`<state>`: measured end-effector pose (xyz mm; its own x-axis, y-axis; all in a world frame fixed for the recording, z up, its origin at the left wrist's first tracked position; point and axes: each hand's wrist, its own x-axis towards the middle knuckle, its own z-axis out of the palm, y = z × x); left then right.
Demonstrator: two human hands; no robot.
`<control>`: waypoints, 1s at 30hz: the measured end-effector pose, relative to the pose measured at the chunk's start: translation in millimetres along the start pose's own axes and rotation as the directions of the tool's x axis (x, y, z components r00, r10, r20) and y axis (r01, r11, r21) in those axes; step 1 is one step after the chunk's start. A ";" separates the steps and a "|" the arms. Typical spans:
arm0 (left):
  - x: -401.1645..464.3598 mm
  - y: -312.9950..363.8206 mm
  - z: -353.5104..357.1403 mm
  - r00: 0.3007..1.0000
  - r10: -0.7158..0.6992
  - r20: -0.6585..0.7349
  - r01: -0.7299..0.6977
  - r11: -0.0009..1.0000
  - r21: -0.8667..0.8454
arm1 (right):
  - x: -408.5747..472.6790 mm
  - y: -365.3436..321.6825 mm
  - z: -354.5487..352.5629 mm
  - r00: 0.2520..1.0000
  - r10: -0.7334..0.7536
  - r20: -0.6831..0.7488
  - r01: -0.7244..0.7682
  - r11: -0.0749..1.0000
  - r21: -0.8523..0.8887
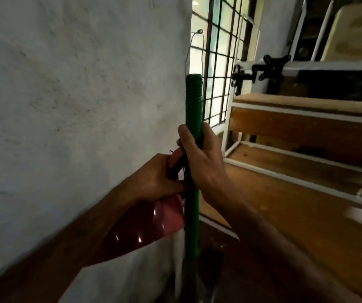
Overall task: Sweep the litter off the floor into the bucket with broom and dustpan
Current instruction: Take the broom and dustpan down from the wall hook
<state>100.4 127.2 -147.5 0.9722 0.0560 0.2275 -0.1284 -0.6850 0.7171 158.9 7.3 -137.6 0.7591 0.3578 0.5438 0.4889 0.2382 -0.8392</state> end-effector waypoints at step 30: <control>-214.8 27.4 404.2 0.184 0.667 0.722 -0.619 0.649 -0.442 | -595.3 22.7 -185.4 -0.208 0.926 -0.315 -0.182 0.279 0.943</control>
<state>-32.6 -197.1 -443.0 0.2346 -0.9711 0.0448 -0.7717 -0.1580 0.6160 -202.2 -367.7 -481.5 0.4303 -0.1379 -0.8921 -0.4069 0.8526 -0.3280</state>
